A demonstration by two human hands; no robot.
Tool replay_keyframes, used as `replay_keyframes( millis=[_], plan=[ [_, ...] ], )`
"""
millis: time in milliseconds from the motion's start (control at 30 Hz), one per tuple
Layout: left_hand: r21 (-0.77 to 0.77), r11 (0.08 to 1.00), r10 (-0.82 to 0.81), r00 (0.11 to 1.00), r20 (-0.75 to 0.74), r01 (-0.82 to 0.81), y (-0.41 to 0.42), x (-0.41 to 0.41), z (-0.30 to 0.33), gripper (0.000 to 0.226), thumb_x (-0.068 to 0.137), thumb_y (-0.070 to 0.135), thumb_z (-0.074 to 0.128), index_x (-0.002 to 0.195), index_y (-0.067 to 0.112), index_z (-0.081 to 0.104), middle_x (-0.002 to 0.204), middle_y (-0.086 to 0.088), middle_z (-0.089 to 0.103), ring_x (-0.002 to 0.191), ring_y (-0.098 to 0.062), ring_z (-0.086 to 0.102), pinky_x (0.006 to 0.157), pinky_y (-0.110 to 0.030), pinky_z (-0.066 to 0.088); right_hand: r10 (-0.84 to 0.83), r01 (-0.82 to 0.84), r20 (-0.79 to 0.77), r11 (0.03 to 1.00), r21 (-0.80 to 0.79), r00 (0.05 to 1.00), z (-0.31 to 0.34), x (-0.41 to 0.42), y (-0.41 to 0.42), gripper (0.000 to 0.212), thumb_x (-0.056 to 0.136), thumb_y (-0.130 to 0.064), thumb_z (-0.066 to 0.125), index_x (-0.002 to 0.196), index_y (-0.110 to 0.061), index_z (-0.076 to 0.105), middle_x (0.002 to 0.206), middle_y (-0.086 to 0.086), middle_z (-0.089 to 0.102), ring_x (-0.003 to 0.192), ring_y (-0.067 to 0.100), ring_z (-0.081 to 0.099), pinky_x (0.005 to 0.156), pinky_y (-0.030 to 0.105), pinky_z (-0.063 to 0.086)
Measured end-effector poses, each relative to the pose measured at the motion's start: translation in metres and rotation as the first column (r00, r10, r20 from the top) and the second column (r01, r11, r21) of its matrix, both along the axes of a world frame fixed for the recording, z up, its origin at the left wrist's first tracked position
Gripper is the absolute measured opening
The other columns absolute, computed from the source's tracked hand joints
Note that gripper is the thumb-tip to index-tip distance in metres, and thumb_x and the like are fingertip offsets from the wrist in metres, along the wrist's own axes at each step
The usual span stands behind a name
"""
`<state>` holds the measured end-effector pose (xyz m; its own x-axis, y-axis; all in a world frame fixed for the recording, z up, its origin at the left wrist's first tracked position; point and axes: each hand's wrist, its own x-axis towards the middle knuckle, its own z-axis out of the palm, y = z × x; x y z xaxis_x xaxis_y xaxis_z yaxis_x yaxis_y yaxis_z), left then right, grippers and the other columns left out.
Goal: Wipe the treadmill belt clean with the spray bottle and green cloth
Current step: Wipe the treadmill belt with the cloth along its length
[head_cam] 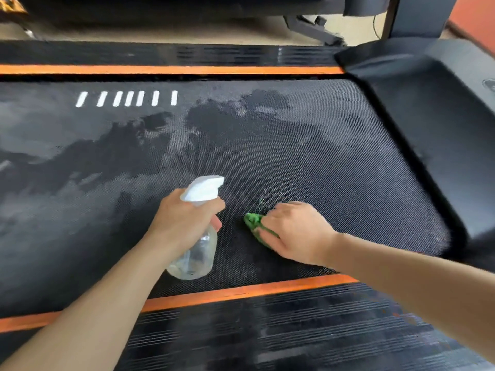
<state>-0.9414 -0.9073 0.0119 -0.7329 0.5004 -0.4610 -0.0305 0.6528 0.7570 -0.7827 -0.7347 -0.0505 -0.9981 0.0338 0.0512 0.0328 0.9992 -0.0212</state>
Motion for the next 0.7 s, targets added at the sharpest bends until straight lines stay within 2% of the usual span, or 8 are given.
replay_keyframes(
  millis=[33,100,167,233,300,433,567,700],
  plan=[
    [0.007,1.000,-0.002,1.000,-0.002,0.002,0.000,0.001,0.000,0.025,0.090,0.035,0.071,0.077,0.014,0.079,0.072,0.004,0.080,0.076,-0.016,0.067,0.072,-0.031,0.050,0.005,-0.005,-0.002,0.998,0.068,1.000,0.001,-0.008,0.012,0.041,0.101,-0.041,0.038,0.071,-0.019,0.055,0.068,0.001,0.058,0.067,0.028,0.057,0.062,0.036,0.049],
    [0.017,1.000,0.008,1.000,-0.005,-0.008,0.000,0.003,0.001,0.020,0.090,0.034,0.072,0.081,0.016,0.078,0.073,0.005,0.080,0.076,-0.016,0.068,0.074,-0.032,0.051,-0.244,0.247,-0.042,0.957,0.153,0.969,0.010,-0.042,0.041,0.049,0.103,-0.045,0.029,0.074,-0.016,0.055,0.069,0.003,0.060,0.065,0.030,0.057,0.060,0.035,0.048],
    [0.024,1.000,0.020,1.000,-0.012,-0.019,0.000,0.004,0.000,0.019,0.089,0.034,0.072,0.081,0.019,0.077,0.073,0.006,0.080,0.076,-0.015,0.069,0.077,-0.033,0.052,-0.548,0.557,-0.098,0.822,0.121,0.831,0.011,-0.066,0.062,0.049,0.103,-0.044,0.028,0.081,-0.014,0.061,0.077,0.006,0.066,0.068,0.031,0.060,0.060,0.035,0.045],
    [0.016,1.000,0.025,1.000,-0.017,-0.024,0.001,0.004,-0.001,0.018,0.088,0.035,0.071,0.081,0.019,0.077,0.073,0.007,0.080,0.079,-0.014,0.069,0.077,-0.033,0.051,-0.651,0.662,-0.123,0.743,0.097,0.749,0.010,-0.076,0.057,0.046,0.102,-0.041,0.030,0.085,-0.015,0.064,0.081,0.008,0.069,0.071,0.032,0.062,0.059,0.035,0.039],
    [0.017,0.999,0.032,0.999,-0.005,-0.032,0.000,0.005,0.001,0.017,0.088,0.035,0.071,0.085,0.019,0.077,0.073,0.006,0.080,0.080,-0.013,0.068,0.074,-0.032,0.049,-0.582,0.589,-0.099,0.803,0.087,0.807,0.007,-0.068,0.028,0.049,0.102,-0.043,0.030,0.081,-0.015,0.064,0.077,0.009,0.066,0.071,0.035,0.064,0.057,0.035,0.038],
    [0.024,0.995,0.096,0.995,0.015,-0.097,-0.003,0.003,0.002,0.019,0.086,0.038,0.073,0.090,0.019,0.077,0.078,0.005,0.081,0.088,-0.017,0.070,0.076,-0.034,0.051,-0.204,0.200,-0.135,0.979,-0.042,0.970,-0.001,-0.028,-0.048,0.038,0.094,-0.042,0.051,0.067,-0.017,0.061,0.065,0.005,0.063,0.062,0.031,0.059,0.053,0.032,0.038],
    [0.052,0.989,0.137,0.989,0.055,-0.140,-0.009,0.003,0.007,0.013,0.088,0.036,0.073,0.097,0.028,0.071,0.076,0.002,0.081,0.097,-0.025,0.074,0.096,-0.045,0.057,-0.026,0.012,-0.155,0.996,-0.092,0.988,-0.009,-0.019,-0.057,0.037,0.093,-0.041,0.046,0.067,-0.018,0.059,0.067,-0.002,0.062,0.068,0.026,0.058,0.061,0.035,0.048],
    [-0.028,0.998,0.064,0.998,0.024,-0.064,-0.015,0.009,0.011,0.022,0.084,0.041,0.074,0.087,0.019,0.079,0.073,0.005,0.080,0.100,-0.023,0.072,0.102,-0.048,0.054,0.059,-0.056,-0.098,0.998,0.038,0.993,-0.004,0.028,-0.012,0.039,0.097,-0.044,0.042,0.070,-0.020,0.058,0.068,-0.002,0.060,0.070,0.026,0.059,0.065,0.036,0.052]
  ],
)
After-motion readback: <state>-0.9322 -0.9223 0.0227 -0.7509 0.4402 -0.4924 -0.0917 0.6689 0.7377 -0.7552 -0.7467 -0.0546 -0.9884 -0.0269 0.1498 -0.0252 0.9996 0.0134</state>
